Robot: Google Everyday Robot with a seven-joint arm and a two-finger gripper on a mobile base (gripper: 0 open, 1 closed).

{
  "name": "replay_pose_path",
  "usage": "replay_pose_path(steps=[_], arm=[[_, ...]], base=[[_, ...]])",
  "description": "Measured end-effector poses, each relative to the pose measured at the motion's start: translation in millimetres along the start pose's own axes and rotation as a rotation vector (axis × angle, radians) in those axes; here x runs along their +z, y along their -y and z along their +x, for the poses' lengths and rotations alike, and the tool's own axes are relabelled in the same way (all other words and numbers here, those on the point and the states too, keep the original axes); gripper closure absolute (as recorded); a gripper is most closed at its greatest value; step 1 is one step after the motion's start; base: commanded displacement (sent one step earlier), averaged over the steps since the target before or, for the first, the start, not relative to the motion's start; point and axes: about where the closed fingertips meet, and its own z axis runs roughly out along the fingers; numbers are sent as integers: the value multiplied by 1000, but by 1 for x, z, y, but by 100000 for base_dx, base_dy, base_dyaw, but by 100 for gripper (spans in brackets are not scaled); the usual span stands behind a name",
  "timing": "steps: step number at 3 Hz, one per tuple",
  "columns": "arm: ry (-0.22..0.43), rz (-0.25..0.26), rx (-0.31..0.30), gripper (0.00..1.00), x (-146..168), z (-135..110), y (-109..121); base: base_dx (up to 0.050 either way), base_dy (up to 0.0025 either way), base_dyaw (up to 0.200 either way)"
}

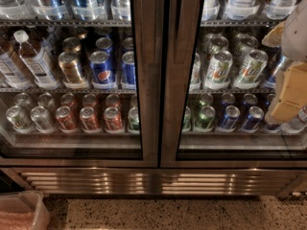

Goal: Open right fridge door

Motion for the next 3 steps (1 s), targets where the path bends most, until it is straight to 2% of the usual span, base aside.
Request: replay_pose_path(steps=[1,2,3], arm=[[0,0,0,0,0,0,0],[61,-7,21,0,3,-7,2],[198,-22,23,0,6,-32,7]], base=[[0,0,0],[0,0,0],[0,0,0]])
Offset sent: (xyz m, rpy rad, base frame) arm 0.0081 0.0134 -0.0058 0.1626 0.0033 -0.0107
